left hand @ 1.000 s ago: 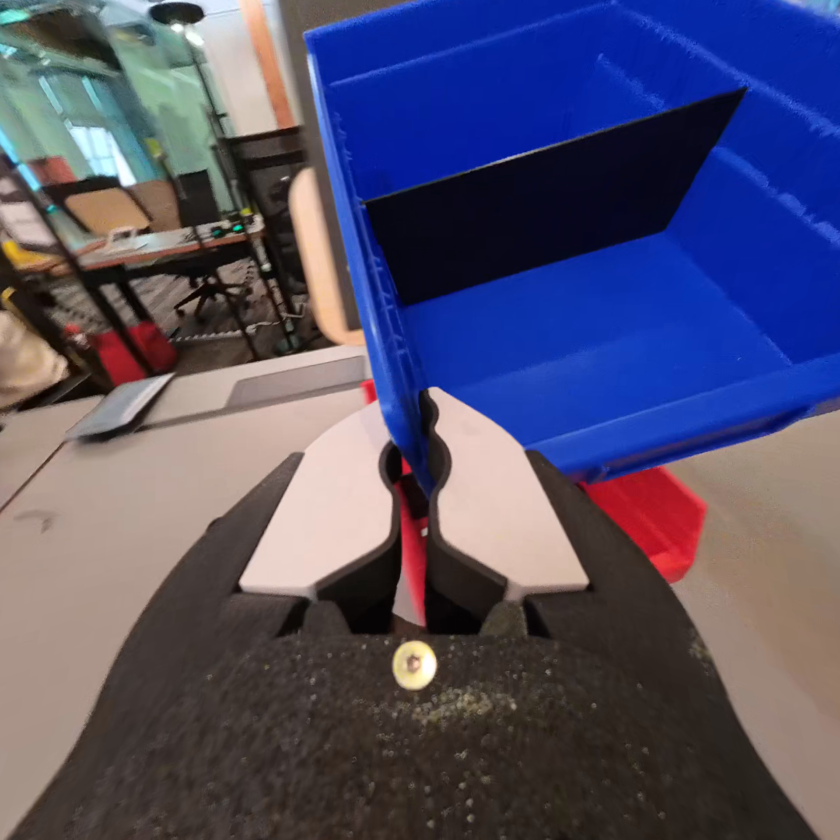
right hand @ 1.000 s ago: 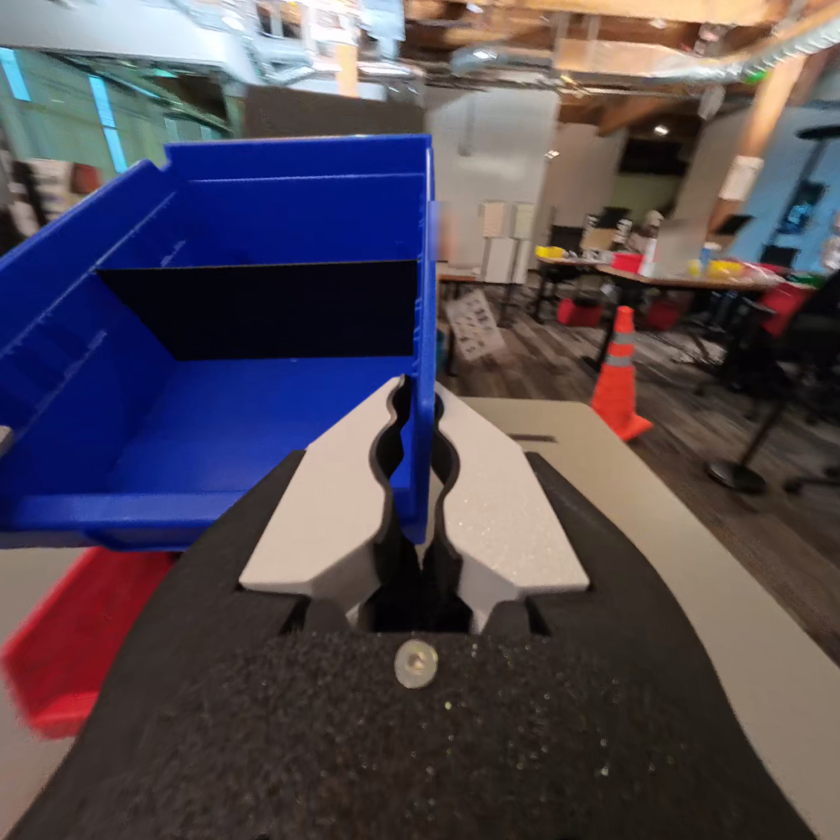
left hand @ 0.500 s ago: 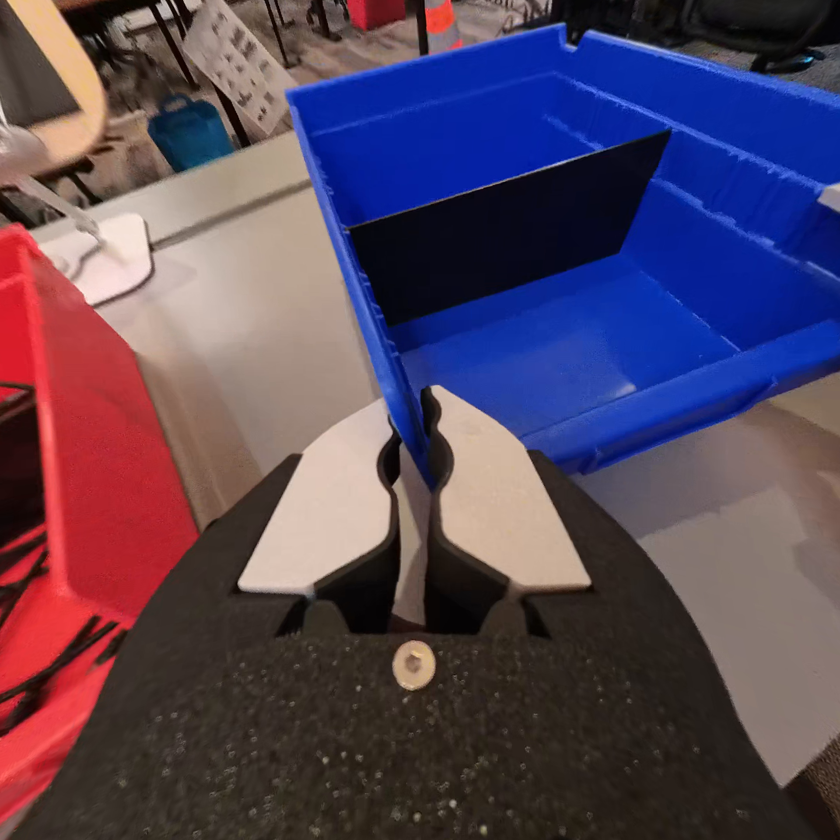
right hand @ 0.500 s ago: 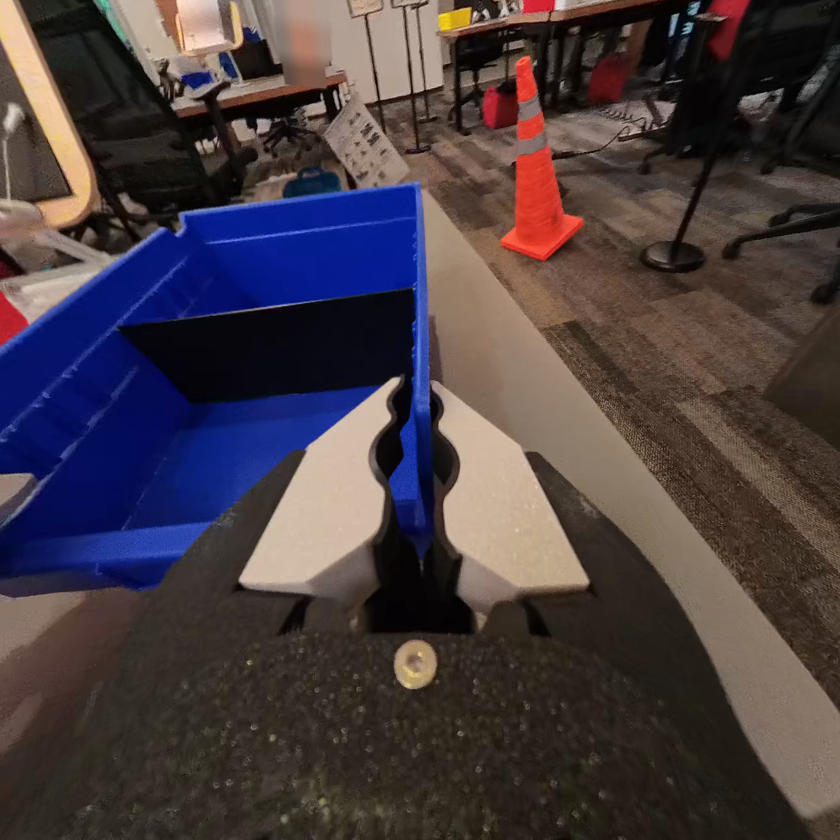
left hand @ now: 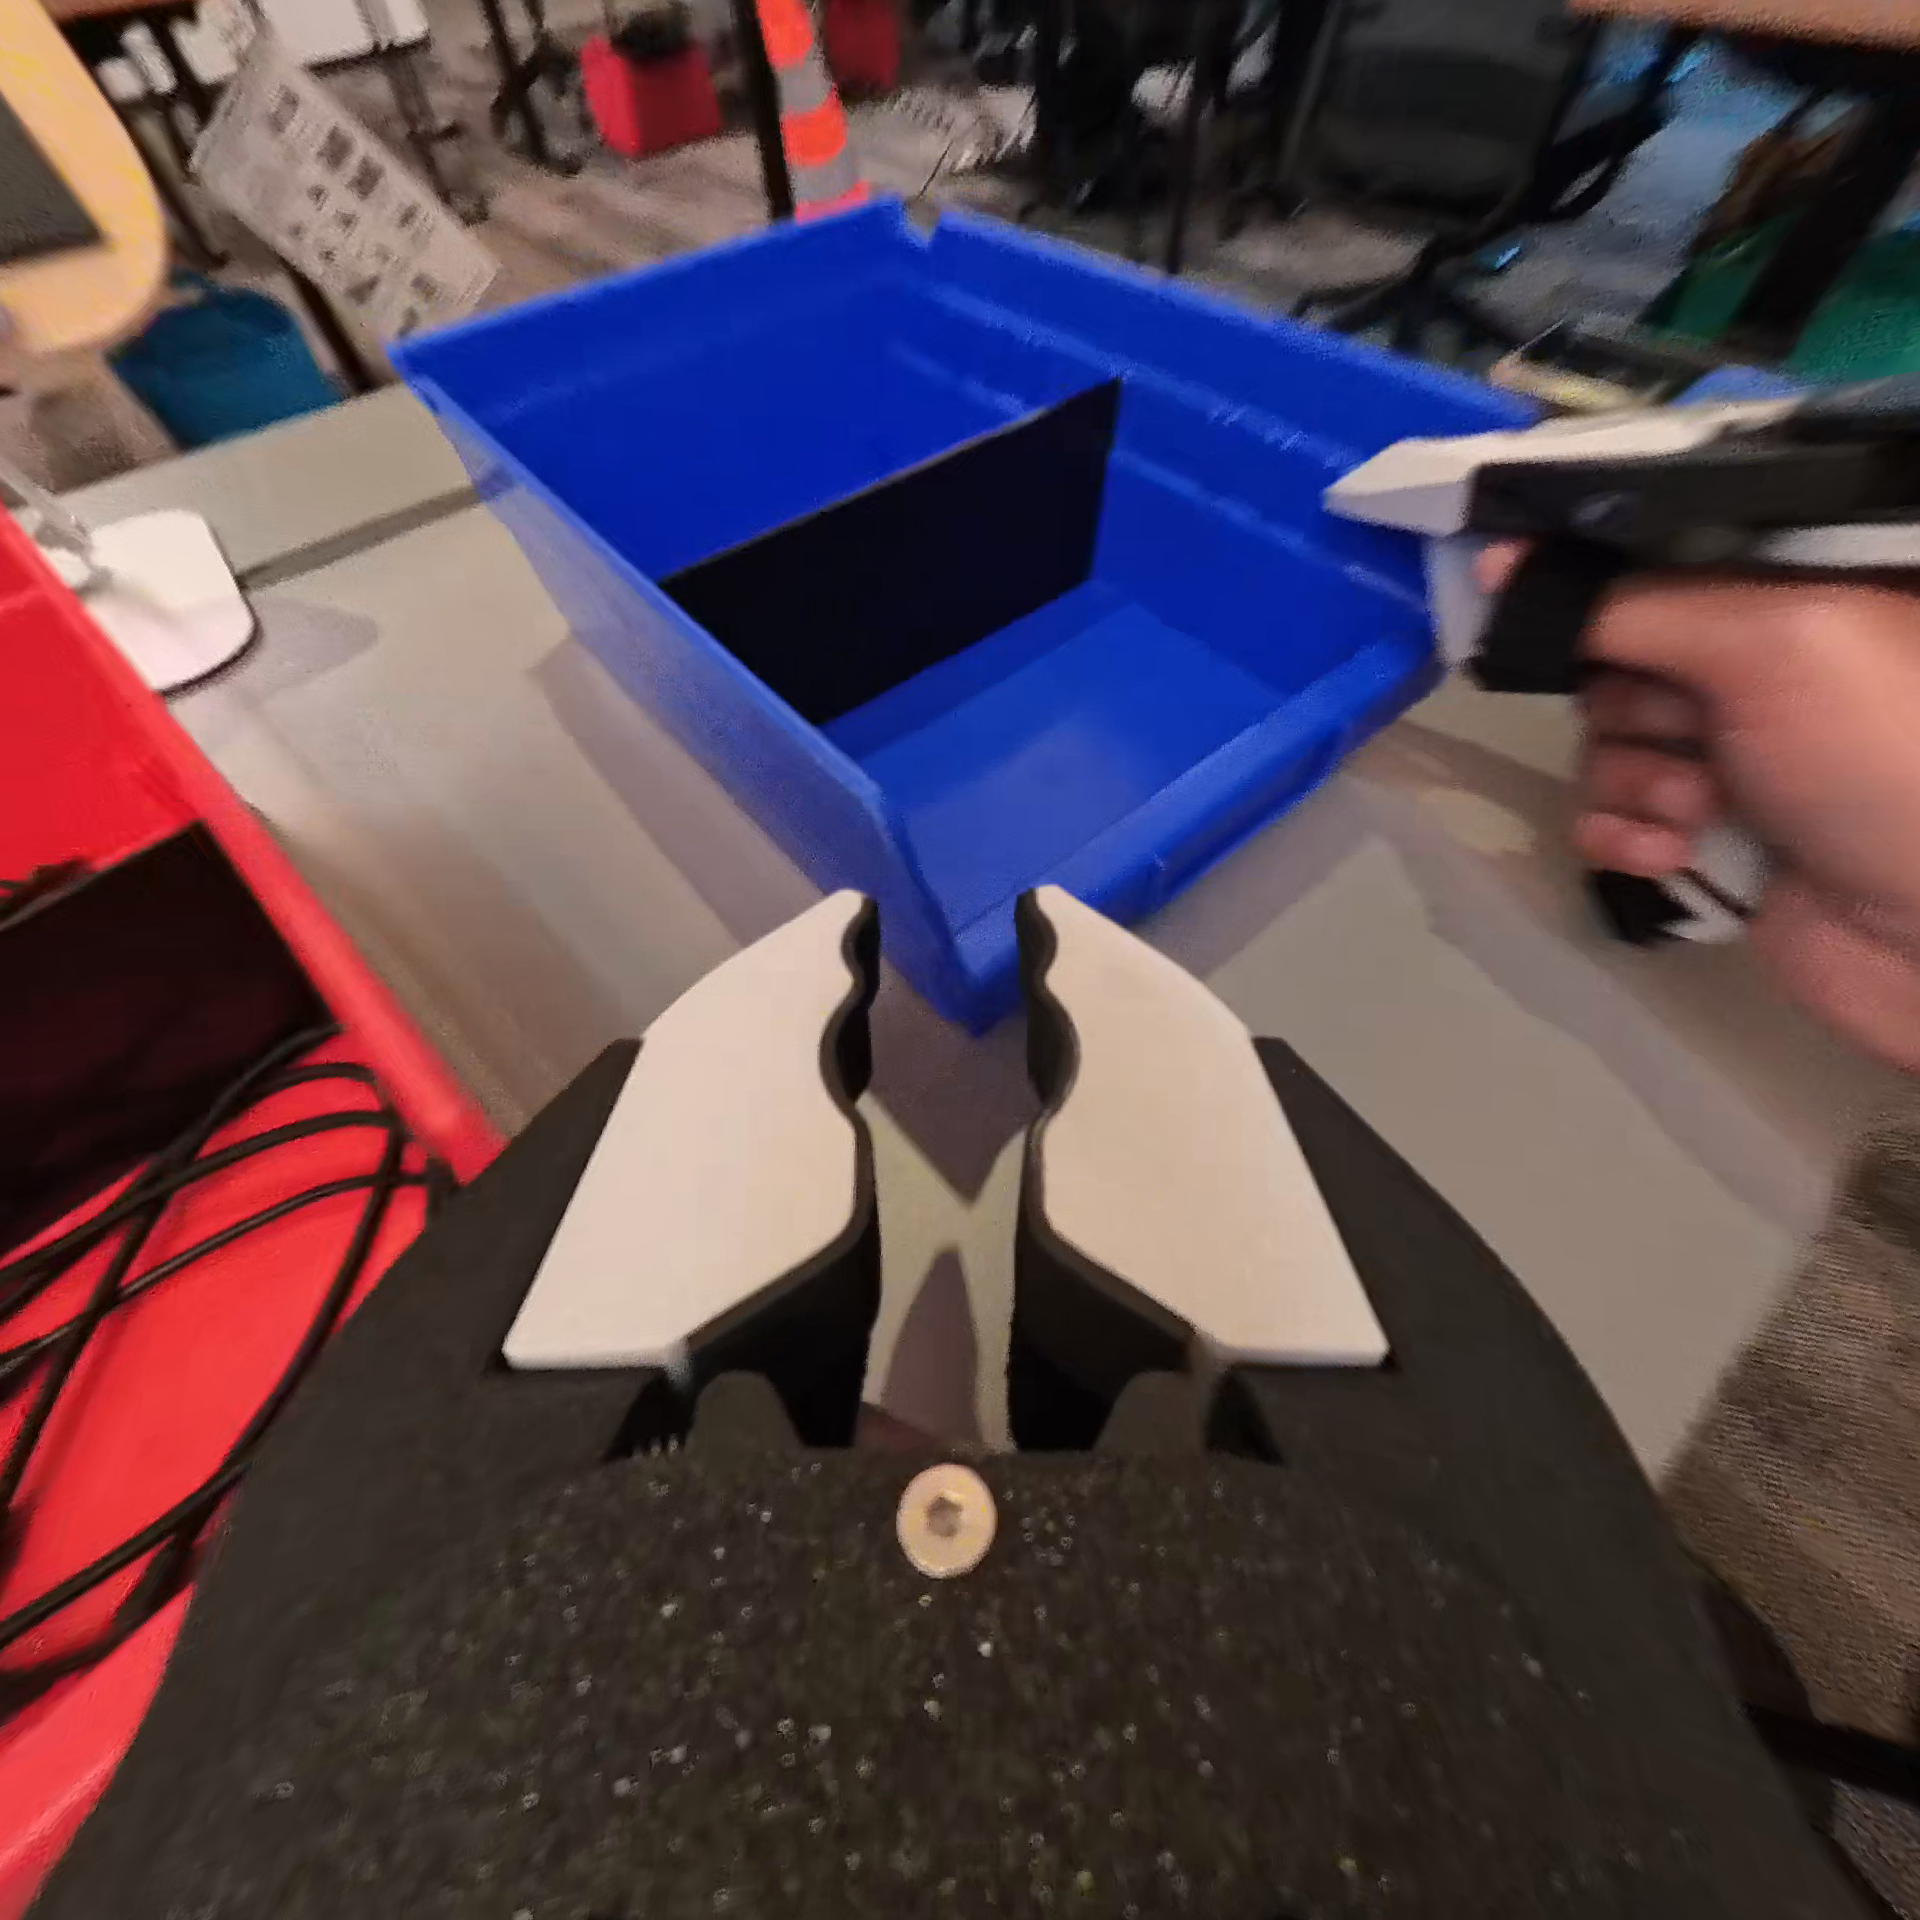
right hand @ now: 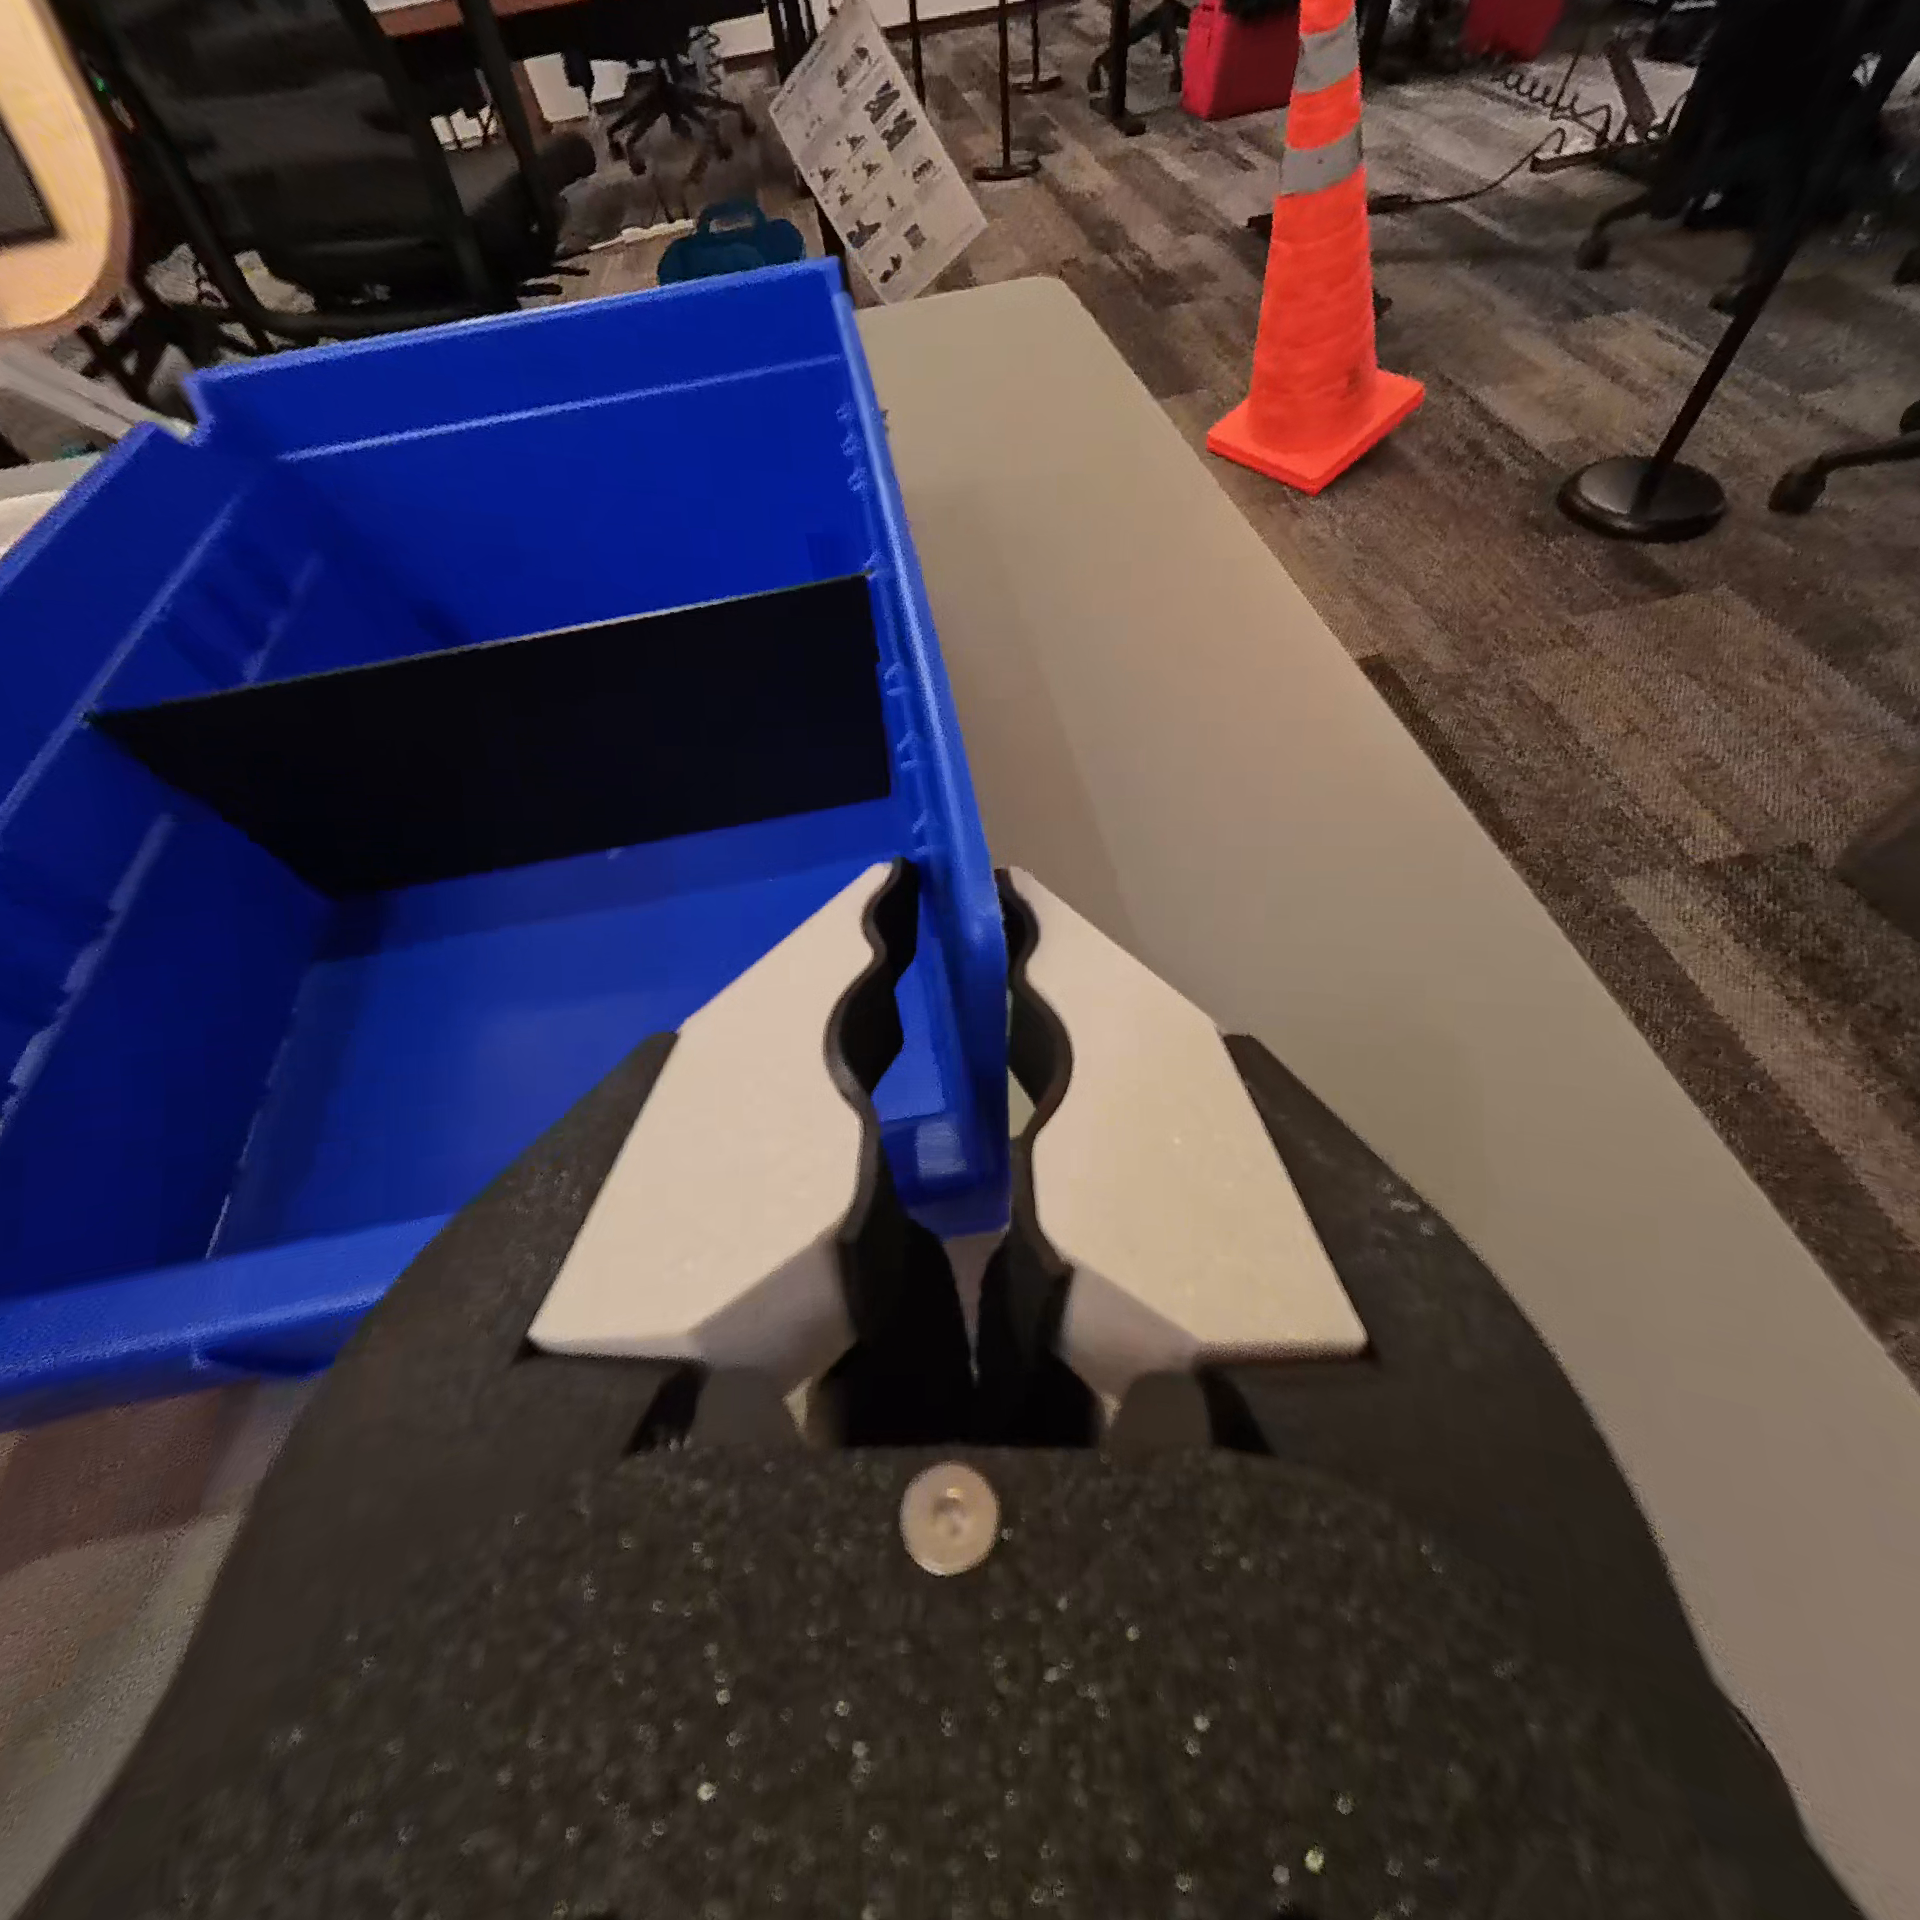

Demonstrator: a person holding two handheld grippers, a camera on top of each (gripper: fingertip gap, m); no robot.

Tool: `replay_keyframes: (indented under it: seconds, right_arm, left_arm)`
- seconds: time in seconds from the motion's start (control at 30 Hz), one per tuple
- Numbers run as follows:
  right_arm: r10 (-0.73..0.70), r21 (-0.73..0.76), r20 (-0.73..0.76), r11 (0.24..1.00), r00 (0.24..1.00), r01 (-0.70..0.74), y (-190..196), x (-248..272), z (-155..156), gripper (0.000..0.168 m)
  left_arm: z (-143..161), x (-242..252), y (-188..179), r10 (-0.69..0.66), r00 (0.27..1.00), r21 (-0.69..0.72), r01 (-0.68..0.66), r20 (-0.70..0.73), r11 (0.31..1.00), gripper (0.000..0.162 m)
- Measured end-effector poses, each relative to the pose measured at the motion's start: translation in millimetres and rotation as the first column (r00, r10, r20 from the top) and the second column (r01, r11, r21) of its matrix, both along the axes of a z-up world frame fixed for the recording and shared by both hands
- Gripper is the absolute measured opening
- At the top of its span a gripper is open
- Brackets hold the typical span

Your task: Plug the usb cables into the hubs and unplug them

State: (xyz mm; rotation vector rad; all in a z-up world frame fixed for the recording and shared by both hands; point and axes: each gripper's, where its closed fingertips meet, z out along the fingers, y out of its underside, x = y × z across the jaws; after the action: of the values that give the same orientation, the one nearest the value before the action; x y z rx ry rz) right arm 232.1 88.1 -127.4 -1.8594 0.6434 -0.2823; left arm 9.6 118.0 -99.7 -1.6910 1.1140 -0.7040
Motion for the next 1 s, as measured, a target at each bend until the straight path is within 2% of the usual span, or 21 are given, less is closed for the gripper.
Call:
replay_keyframes:
  seconds: [0.1, 0.2, 0.27, 0.37, 0.43, 0.47, 0.53, 0.6, 0.63, 0.73, 0.8, 0.83, 0.87, 0.93, 1.0]
  right_arm:
    - [-0.012, 0.049, -0.055, 0.999, 0.998, 0.015, 1, 1, 4, 0.018]
    - [-0.023, 0.070, 0.000, 0.997, 1.000, 0.023, -3, -10, 28, 0.037]
    - [-0.059, 0.085, 0.125, 0.995, 0.990, 0.049, -10, -27, 56, 0.039]
    - [-0.050, 0.093, 0.354, 0.996, 0.934, 0.018, -6, -84, 91, 0.038]
    - [0.096, 0.143, 0.382, 0.976, 0.919, -0.162, 24, -154, 107, 0.038]
    - [0.198, 0.145, 0.369, 0.953, 0.908, -0.267, 43, -195, 106, 0.038]
    - [0.382, 0.101, 0.293, 0.899, 0.876, -0.426, 77, -270, 85, 0.047]
    - [0.437, 0.053, 0.263, 0.883, 0.860, -0.466, 100, -313, 58, 0.050]
    - [0.432, 0.018, 0.264, 0.892, 0.862, -0.452, 109, -322, 46, 0.054]
    - [0.332, -0.097, 0.331, 0.943, 0.883, -0.319, 130, -318, 26, 0.058]
    - [0.275, -0.140, 0.383, 0.961, 0.882, -0.239, 137, -310, 24, 0.052]
    - [0.227, -0.119, 0.364, 0.973, 0.903, -0.196, 136, -305, 28, 0.043]
    - [0.190, -0.062, 0.340, 0.982, 0.921, -0.179, 133, -302, 37, 0.045]
    - [0.212, 0.036, 0.359, 0.970, 0.909, -0.240, 126, -310, 58, 0.048]
    - [0.150, 0.043, 0.434, 0.981, 0.888, -0.187, 117, -293, 71, 0.049]
  left_arm:
    - [35, -68, 6, 0.005, 0.996, 0.039, -0.009, 0.090, 0.999, 0.027]
    - [49, -159, 53, 0.182, 0.979, 0.149, -0.194, 0.088, 0.970, 0.033]
    - [47, -217, 90, 0.331, 0.941, 0.214, -0.338, 0.067, 0.917, 0.039]
    - [30, -268, 122, 0.441, 0.895, 0.166, -0.447, 0.071, 0.879, 0.047]
    - [9, -272, 131, 0.432, 0.900, 0.074, -0.435, 0.055, 0.898, 0.050]
    - [-1, -268, 133, 0.407, 0.913, 0.025, -0.408, 0.028, 0.913, 0.057]
    - [-15, -262, 141, 0.395, 0.919, -0.031, -0.395, -0.011, 0.918, 0.059]
    - [-20, -256, 145, 0.390, 0.921, -0.091, -0.389, -0.003, 0.917, 0.054]
    - [-21, -253, 145, 0.386, 0.922, -0.113, -0.383, 0.008, 0.917, 0.048]
    - [-22, -246, 142, 0.357, 0.934, -0.111, -0.353, 0.016, 0.929, 0.012]
    - [-23, -246, 143, 0.379, 0.926, -0.079, -0.378, -0.006, 0.922, 0.011]
    - [-23, -246, 144, 0.387, 0.922, -0.072, -0.387, -0.011, 0.919, 0.011]
    - [-23, -246, 144, 0.393, 0.919, -0.065, -0.393, -0.013, 0.917, 0.011]
    - [-23, -247, 145, 0.399, 0.917, -0.057, -0.399, -0.014, 0.915, 0.010]
    - [-23, -248, 147, 0.403, 0.915, -0.059, -0.403, -0.014, 0.913, 0.010]
